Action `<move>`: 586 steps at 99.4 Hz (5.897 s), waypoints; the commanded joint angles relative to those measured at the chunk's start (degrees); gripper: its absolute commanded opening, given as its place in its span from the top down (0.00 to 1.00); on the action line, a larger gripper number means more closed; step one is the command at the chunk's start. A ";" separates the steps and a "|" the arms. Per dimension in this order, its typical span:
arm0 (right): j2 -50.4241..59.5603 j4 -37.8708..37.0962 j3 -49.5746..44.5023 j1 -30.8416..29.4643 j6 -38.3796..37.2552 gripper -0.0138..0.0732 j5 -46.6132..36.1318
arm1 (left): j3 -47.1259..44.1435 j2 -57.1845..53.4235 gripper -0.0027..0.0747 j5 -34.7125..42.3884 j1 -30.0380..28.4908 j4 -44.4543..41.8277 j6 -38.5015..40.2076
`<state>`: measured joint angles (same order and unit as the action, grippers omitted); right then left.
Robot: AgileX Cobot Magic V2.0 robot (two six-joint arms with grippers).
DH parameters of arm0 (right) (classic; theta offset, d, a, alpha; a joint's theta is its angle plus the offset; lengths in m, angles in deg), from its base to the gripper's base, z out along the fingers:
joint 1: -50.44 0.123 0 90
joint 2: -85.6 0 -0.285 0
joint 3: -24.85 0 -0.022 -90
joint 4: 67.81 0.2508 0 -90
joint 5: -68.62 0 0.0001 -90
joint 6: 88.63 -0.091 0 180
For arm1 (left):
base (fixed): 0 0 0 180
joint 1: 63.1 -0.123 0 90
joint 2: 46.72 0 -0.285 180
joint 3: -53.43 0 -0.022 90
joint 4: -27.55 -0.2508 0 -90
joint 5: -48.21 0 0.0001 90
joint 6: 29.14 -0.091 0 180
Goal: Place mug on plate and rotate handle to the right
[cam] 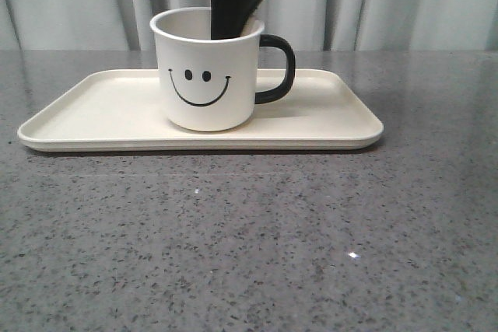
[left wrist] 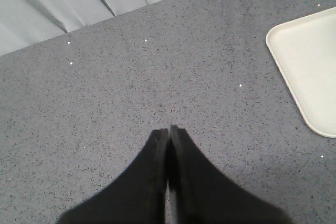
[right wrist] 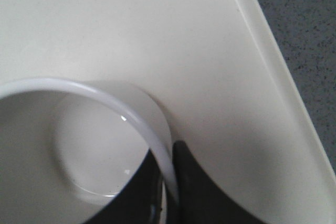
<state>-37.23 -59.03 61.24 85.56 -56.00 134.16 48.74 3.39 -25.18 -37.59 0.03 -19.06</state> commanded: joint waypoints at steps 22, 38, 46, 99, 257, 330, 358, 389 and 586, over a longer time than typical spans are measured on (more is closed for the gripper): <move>2.63 0.16 1.38 -0.38 0.48 0.98 -0.04 | 1.25 0.02 0.99 1.27 0.04 -1.45 0.70; 2.63 0.16 1.38 -0.38 0.48 0.91 -0.14 | 1.25 0.02 0.99 1.27 0.04 -1.36 0.70; 2.63 0.16 1.38 -0.38 0.48 0.83 -0.14 | 1.25 0.02 0.99 1.27 0.04 -1.36 0.70; 2.63 0.16 1.38 -0.38 0.48 0.76 -2.35 | 1.25 0.02 0.99 1.27 0.04 -1.36 0.70; 17.33 1.22 17.25 -2.24 -6.65 0.65 -10.39 | 1.25 0.02 0.99 1.27 0.04 -1.36 0.70; 36.43 1.16 14.59 -19.39 -14.89 0.66 -12.38 | 1.25 0.02 0.99 1.27 0.04 -1.36 0.70; 48.85 0.98 -4.89 -21.35 -16.56 0.66 -24.93 | 1.25 0.02 0.99 1.27 0.04 -1.36 0.70; 65.51 0.78 -32.75 -21.35 -17.16 0.66 -36.18 | 1.25 0.02 0.99 1.27 0.04 -1.36 0.70; 82.61 -6.10 -57.17 -28.50 -17.16 0.97 -36.49 | 1.17 -0.23 0.99 8.32 0.04 -0.91 0.34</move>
<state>45.54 -64.52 2.78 57.51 -73.08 101.95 48.74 3.39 -21.73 -37.59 0.59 -19.06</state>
